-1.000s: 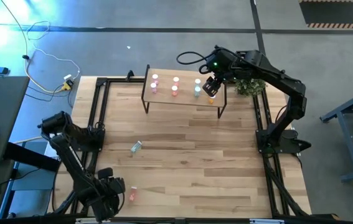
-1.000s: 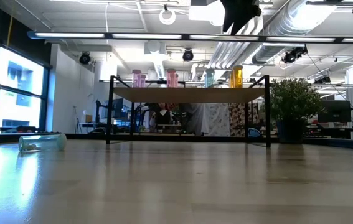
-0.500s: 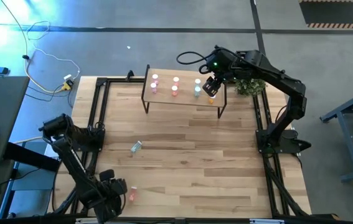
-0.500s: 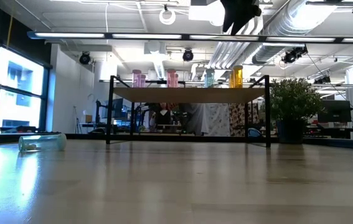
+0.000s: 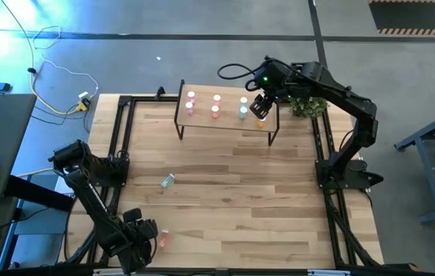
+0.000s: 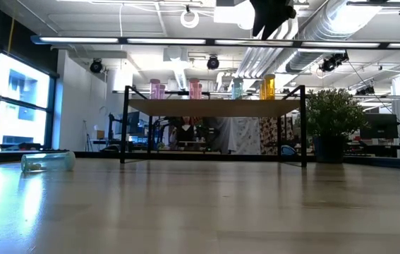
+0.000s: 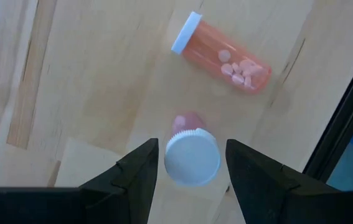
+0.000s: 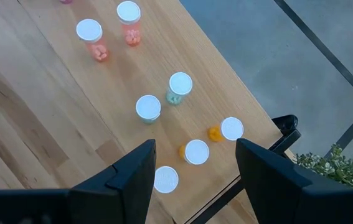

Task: Pick and place medicine bottles onto shelf by color
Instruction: Put the violet pill bottle aligned with the other violet pill bottles on the shelf

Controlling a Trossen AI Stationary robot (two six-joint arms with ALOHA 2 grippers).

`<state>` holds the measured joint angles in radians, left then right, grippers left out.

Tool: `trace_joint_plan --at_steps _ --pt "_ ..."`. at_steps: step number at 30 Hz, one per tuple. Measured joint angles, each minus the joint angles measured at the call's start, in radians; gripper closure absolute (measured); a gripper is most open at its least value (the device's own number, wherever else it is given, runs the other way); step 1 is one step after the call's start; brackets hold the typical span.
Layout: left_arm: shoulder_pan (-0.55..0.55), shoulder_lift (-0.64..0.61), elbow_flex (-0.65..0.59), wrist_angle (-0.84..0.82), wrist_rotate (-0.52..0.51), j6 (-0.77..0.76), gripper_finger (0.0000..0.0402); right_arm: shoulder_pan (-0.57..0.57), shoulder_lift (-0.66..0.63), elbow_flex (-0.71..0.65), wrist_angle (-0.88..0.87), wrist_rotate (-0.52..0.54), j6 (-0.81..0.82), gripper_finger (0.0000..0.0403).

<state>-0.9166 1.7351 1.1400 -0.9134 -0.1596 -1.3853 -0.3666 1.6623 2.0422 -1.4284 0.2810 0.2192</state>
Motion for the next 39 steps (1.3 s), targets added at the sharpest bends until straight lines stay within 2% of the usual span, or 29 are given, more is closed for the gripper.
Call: trace_joint_plan --at_steps 13,25,32,39 --pt "0.000 0.000 0.000 0.006 -0.019 0.000 0.0285 0.000 0.000 0.000 0.000 0.000 0.000 0.0190" --pt "0.018 -0.005 0.000 0.022 0.014 0.000 0.0286 0.000 0.000 0.000 0.000 0.000 -0.001 0.0190" --pt "0.098 -0.084 0.000 0.023 0.010 0.056 0.0285 0.000 0.000 0.000 0.000 0.000 -0.018 0.0190" --pt "0.233 -0.203 0.000 0.018 -0.010 0.199 0.0285 0.000 0.000 0.000 -0.001 0.000 -0.019 0.0190"
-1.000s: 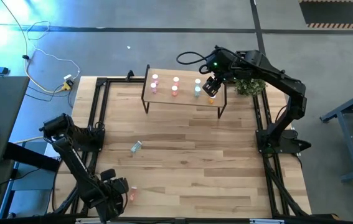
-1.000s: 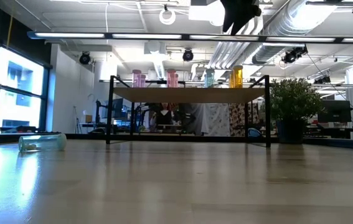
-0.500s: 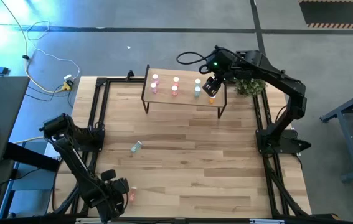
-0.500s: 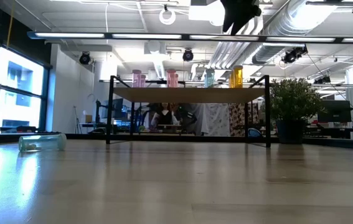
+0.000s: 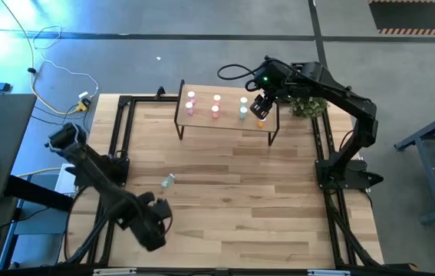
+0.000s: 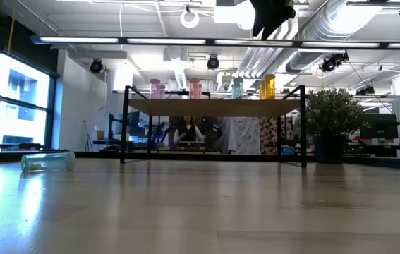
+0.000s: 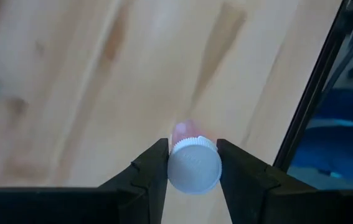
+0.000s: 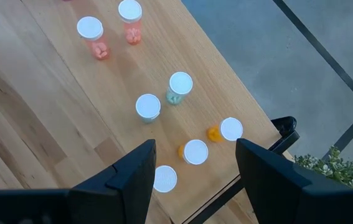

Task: Pick and place medicine bottles onto shelf by color
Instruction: Put the violet pill bottle aligned with the other violet pill bottles on the shelf

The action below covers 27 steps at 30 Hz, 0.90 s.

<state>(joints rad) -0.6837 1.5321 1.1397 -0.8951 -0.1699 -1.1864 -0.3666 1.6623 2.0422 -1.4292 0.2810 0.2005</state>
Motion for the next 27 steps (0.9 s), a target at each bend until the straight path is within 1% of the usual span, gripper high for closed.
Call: trace_joint_plan --at_steps 6,13,20,27 --pt "0.159 -0.097 0.000 -0.012 -0.001 0.186 0.0284 0.000 0.000 0.000 0.000 0.000 0.000 0.0190" --pt "0.380 -0.194 0.000 -0.036 0.003 0.460 0.0284 0.000 0.000 0.000 -0.004 0.000 0.009 0.0190" --pt "0.654 -0.259 0.000 -0.062 0.090 0.746 0.0284 0.000 0.000 0.000 -0.008 0.000 0.046 0.0190" --pt "0.907 -0.269 0.000 -0.088 0.144 0.996 0.0284 0.000 0.000 -0.005 -0.004 0.000 0.088 0.0190"
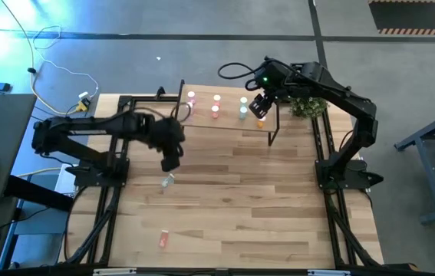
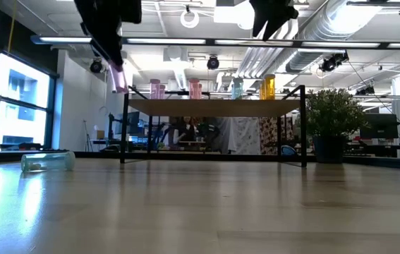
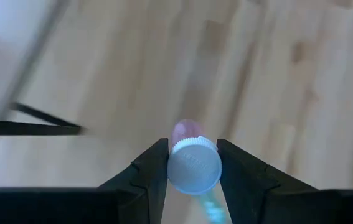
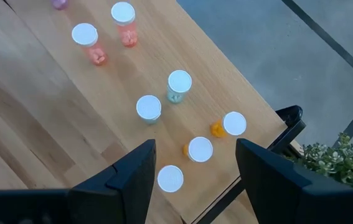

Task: Pick and place medicine bottles onto shelf by color
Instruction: Put the violet pill bottle aligned with the other violet pill bottles on the shelf

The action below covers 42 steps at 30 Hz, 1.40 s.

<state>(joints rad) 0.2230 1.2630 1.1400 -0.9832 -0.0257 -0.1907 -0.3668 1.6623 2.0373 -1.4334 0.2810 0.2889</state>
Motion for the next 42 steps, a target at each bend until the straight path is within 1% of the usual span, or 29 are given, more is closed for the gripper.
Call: trace_joint_plan --at_steps 3,11,14,17,21,26,29,34,39,42 --pt "0.089 0.002 0.015 -0.016 0.000 0.086 0.0284 0.000 0.000 0.000 0.001 0.000 0.026 0.0190" --pt "0.290 0.001 0.128 -0.038 -0.009 0.320 0.0284 0.000 0.000 0.000 0.001 0.000 0.086 0.0190" --pt "0.346 0.010 0.171 -0.038 -0.012 0.371 0.0284 0.000 0.000 0.000 0.001 0.000 0.123 0.0190" --pt "0.382 0.025 0.222 -0.042 -0.012 0.388 0.0284 0.000 0.000 0.000 0.001 0.000 0.150 0.0190" --pt "0.395 0.062 0.293 -0.089 -0.011 0.377 0.0284 0.000 0.000 0.000 0.001 0.008 0.160 0.0190" --pt "0.380 0.123 0.354 -0.148 0.010 0.343 0.0284 0.000 0.000 0.000 0.001 0.036 0.191 0.0190" --pt "0.377 0.155 0.361 -0.148 0.027 0.328 0.0284 0.000 0.001 0.000 0.001 0.044 0.208 0.0190" --pt "0.377 0.205 0.364 -0.147 0.027 0.299 0.0284 0.000 0.001 0.000 0.002 0.045 0.209 0.0190" --pt "0.377 0.242 0.364 -0.148 0.037 0.295 0.0284 0.000 0.001 0.000 0.001 0.045 0.208 0.0190" --pt "0.377 0.258 0.364 -0.142 0.039 0.267 0.0284 0.000 0.001 0.000 0.001 0.045 0.207 0.0190"
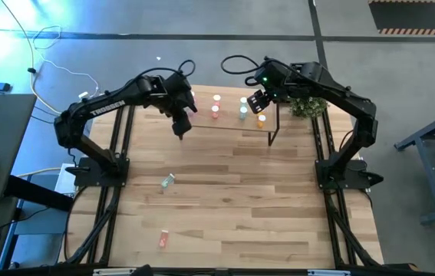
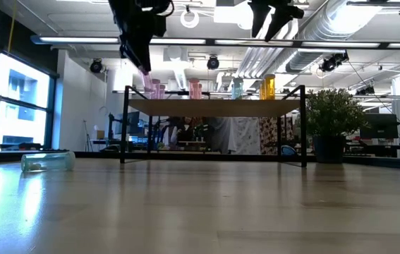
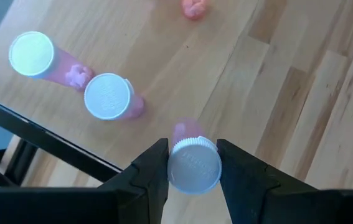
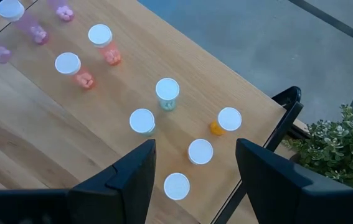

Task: Pick and place medicine bottles onto shelf by color
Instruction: Put the violet pill bottle aligned with the other violet pill bottles on the shelf

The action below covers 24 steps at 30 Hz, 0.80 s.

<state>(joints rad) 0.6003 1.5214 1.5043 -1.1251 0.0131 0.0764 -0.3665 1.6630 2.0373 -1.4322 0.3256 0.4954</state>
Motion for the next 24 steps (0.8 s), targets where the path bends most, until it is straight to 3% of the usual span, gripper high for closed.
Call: trace_joint_plan --at_steps 24 --pt "0.002 0.041 -0.001 0.022 -0.051 -0.024 0.0284 0.000 0.000 0.002 0.000 0.000 0.002 0.0190"
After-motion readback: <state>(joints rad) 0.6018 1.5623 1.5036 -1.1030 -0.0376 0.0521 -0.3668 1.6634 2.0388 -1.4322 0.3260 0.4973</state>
